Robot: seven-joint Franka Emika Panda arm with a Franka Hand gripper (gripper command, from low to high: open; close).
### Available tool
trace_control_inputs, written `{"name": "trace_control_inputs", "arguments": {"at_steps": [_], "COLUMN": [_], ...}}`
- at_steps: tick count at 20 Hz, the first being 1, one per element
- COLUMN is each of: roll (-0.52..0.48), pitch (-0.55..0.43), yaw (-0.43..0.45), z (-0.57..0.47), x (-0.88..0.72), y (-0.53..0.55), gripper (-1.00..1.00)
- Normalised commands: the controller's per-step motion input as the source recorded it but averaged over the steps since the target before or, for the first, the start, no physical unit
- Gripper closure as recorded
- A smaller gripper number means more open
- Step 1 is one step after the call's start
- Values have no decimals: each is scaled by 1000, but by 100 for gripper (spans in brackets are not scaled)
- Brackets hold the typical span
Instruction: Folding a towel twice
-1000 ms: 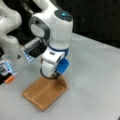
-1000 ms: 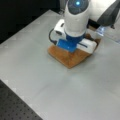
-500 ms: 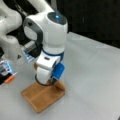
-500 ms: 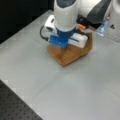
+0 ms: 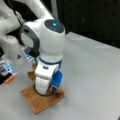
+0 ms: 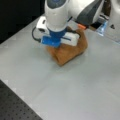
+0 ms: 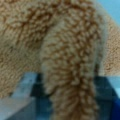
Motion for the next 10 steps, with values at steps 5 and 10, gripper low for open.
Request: {"name": "trace_control_inputs", "arguments": {"at_steps": [5,10], "roll": [-5,47], "pitch": [153,87], "yaw": [232,208], "z": [46,-69], "x": [387,298], "y": [-379,-256], "gripper": [100,100]}}
